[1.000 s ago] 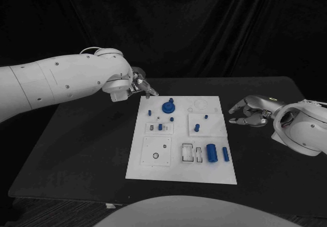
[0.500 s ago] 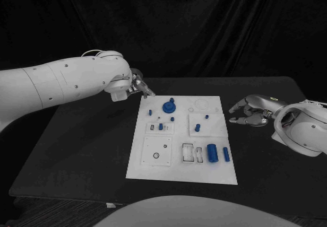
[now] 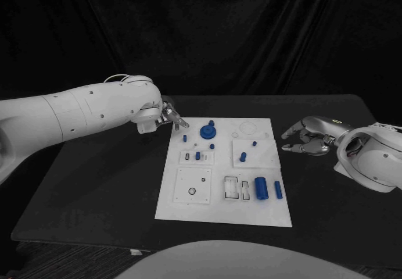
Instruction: Assemble the parts on the task board
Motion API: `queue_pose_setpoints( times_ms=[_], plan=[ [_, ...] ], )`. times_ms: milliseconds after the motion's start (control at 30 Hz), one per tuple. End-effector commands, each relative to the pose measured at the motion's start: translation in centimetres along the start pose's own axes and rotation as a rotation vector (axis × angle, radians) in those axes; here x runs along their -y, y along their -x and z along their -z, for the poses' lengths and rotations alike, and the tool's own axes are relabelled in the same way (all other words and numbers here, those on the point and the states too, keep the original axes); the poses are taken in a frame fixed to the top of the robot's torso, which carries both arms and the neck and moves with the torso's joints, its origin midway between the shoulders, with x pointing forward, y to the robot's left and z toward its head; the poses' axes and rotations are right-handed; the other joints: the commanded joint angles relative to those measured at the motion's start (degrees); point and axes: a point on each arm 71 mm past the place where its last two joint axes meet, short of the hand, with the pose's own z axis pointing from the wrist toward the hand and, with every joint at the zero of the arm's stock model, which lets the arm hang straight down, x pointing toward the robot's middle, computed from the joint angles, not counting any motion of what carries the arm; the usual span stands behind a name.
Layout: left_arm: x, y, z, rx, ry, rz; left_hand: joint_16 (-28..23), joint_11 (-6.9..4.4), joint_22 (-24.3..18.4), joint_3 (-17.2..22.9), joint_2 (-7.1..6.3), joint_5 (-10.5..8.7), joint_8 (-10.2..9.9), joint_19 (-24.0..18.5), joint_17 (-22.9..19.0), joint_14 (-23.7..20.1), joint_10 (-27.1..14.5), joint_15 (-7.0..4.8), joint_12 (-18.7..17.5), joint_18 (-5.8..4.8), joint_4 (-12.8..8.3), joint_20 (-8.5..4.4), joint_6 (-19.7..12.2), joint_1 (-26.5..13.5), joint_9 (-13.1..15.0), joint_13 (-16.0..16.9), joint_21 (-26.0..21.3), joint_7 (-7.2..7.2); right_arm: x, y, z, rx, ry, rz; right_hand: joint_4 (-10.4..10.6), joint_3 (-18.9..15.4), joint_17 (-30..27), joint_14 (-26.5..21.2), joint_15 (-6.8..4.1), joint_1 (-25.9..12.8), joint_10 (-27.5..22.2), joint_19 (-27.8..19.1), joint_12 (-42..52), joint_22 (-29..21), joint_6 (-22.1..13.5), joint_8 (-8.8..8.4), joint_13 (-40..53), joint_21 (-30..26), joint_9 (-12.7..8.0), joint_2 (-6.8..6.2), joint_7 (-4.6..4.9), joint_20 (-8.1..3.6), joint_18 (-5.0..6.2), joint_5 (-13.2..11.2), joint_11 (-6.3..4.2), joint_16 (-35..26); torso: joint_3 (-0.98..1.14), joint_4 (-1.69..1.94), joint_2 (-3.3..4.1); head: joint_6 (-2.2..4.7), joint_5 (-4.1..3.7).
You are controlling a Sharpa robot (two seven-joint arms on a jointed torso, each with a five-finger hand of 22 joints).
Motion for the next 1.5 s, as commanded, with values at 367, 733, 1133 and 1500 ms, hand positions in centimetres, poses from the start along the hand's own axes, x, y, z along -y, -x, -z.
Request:
queue_pose_setpoints(
  times_ms=[367,733,1133,1500],
  plan=[
    [0.3,-0.8,-0.2,-0.044,-0.040,-0.015,0.2,0.50,8.7,-3.6,-0.56,-2.08,1.4,-0.4,15.1,6.0,6.1,0.35,0.2,-0.13,2.8,0.71,-0.2,-2.7,0.1,15.1,-0.8,0.17,0.0,-0.1,-0.1,-0.003,0.000,0.003,0.1,-0.1,6.7,3.2,0.15,0.0,0.0,0.2,-0.3,7.6,0.5,-0.12,2.8,0.0,-0.1,0.03,-0.15,-0.03,0.17,0.2,-0.16,0.1,0.01,0.02,0.02,-0.01,0.15],
    [0.4,-1.3,-0.4,-0.087,-0.038,-0.039,0.2,0.47,8.6,-3.7,-0.28,-1.89,1.7,-0.7,15.1,6.0,6.1,0.37,0.2,-0.02,2.5,0.75,0.0,-1.7,0.2,15.1,-1.3,0.07,0.0,-0.2,-0.1,-0.010,-0.003,0.005,0.0,0.0,6.6,3.2,0.14,0.2,0.0,0.2,-0.3,7.5,0.5,-0.13,2.8,-0.2,-0.1,0.03,-0.14,-0.04,0.19,0.4,-0.16,0.1,0.00,0.06,0.02,-0.01,0.09],
    [0.5,-1.8,-0.6,-0.097,-0.043,-0.041,0.2,0.46,8.6,-3.2,0.71,-0.66,1.9,-1.0,15.1,6.0,6.1,0.39,0.2,0.04,1.7,0.80,-0.1,0.3,0.0,15.1,-1.6,0.03,-0.1,-0.2,-0.1,-0.014,-0.002,0.006,0.0,0.0,6.6,3.2,0.14,0.2,0.0,0.2,-0.3,7.5,0.5,-0.13,2.8,-0.2,-0.1,0.03,-0.14,-0.04,0.19,0.4,-0.16,0.1,0.07,-0.03,0.00,-0.01,0.16],
    [0.8,-2.0,-0.7,-0.097,-0.053,-0.040,0.2,0.48,8.7,-3.0,1.24,2.98,1.9,-1.1,15.1,6.0,6.1,0.43,0.2,0.07,1.0,0.83,-0.5,1.6,-0.6,15.1,-1.8,0.07,-0.1,-0.3,-0.2,-0.016,-0.002,0.006,0.0,0.0,6.6,3.2,0.14,0.3,-0.1,0.2,-0.4,7.5,0.5,-0.14,2.7,-0.2,-0.2,0.00,-0.13,-0.04,0.20,0.5,-0.15,0.1,0.01,-0.01,0.01,-0.01,0.15]
  ],
)
